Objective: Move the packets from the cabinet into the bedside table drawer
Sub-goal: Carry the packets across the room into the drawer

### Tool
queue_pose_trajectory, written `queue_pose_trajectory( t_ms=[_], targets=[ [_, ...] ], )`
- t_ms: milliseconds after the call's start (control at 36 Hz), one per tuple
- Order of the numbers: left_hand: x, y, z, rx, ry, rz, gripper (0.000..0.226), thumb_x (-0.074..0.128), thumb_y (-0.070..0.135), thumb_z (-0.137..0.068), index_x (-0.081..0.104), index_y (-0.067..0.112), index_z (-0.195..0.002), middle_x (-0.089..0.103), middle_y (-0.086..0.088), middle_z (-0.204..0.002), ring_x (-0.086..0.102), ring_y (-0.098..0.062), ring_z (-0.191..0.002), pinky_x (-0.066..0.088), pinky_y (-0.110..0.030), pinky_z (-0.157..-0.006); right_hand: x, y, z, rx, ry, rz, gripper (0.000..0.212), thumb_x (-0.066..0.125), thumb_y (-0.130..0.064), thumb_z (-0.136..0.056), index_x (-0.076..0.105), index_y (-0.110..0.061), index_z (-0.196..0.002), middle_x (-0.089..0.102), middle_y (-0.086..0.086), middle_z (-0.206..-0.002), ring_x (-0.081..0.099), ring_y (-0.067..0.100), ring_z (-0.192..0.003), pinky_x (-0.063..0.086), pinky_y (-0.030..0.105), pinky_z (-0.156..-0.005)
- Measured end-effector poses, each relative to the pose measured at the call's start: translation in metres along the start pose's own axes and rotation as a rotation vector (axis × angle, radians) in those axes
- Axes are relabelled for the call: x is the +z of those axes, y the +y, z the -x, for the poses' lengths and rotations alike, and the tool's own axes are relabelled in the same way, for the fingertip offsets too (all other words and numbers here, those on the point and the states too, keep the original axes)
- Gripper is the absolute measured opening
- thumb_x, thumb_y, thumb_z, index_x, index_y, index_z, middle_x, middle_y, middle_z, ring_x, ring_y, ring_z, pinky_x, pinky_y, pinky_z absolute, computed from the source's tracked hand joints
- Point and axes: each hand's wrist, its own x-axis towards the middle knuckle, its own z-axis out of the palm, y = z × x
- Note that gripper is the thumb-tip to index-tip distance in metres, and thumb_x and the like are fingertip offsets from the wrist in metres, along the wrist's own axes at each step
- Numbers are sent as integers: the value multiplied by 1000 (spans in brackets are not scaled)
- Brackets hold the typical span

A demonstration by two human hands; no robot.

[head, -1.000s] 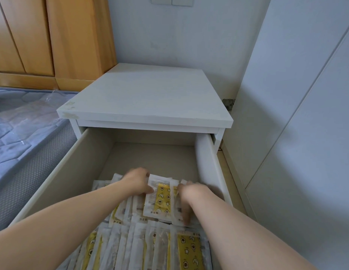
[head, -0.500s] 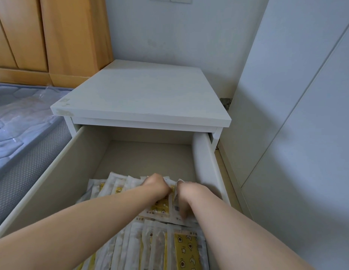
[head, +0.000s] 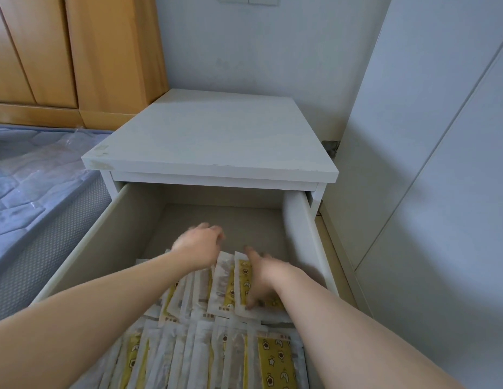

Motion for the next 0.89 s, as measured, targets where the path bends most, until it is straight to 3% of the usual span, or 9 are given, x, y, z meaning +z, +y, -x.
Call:
queue_pose_trajectory(
  t_ms=[83,194,333,444,583,694,778,889],
  targets=[
    [3,-24,5,-6,-187,-130,44,37,26,-99,35,19,-143,32,-5,-149,35,-24,-133,33,-37,-109,1,1,-2,-11,-35,-54,115,79,-24,-73,-8,-31,-149,42,9,-142,51,30,-120,48,42,-94],
    [8,-50,9,-80,-380,-83,48,35,31,-100,30,14,-145,29,-9,-151,31,-24,-137,28,-32,-109,2,3,-1,-22,-66,-21,110,78,-29,-73,-2,-26,-150,44,7,-141,52,27,-119,48,39,-96],
    [9,-51,8,-111,-347,-106,57,36,45,-98,25,18,-147,19,-10,-153,17,-30,-142,21,-41,-112,2,2,-1,-35,-61,-4,108,78,-30,-73,2,-25,-150,37,8,-144,48,28,-123,46,40,-97],
    [13,-53,10,-56,-454,-101,78,46,59,-89,11,26,-150,5,-2,-158,2,-28,-145,11,-44,-116,1,3,0,-43,-75,28,106,79,-33,-71,7,-27,-149,30,7,-148,40,29,-130,43,43,-100],
    [14,-64,10,33,-480,-81,89,59,53,-85,3,29,-150,7,1,-157,3,-25,-145,10,-42,-118,1,3,1,-58,-123,70,110,78,-35,-71,1,-29,-150,15,5,-156,26,31,-139,37,49,-106],
    [13,-57,9,23,-416,61,103,70,42,-79,-3,31,-150,-2,3,-159,-6,-24,-146,7,-45,-118,2,4,1,-79,-104,94,112,79,-37,-71,0,-30,-150,9,2,-157,22,30,-141,35,48,-108],
    [14,-47,5,21,-388,124,89,63,43,-84,3,33,-150,0,3,-159,-8,-24,-146,2,-48,-117,4,4,-3,-65,-71,64,111,79,-41,-70,3,-30,-150,15,5,-155,25,32,-139,33,47,-109],
    [25,-48,1,16,-404,-30,65,55,46,-88,25,37,-145,15,6,-157,-2,-22,-146,3,-57,-114,5,3,-4,-64,-53,66,107,76,-44,-72,6,-25,-150,23,10,-151,29,33,-137,28,47,-111]
  ],
)
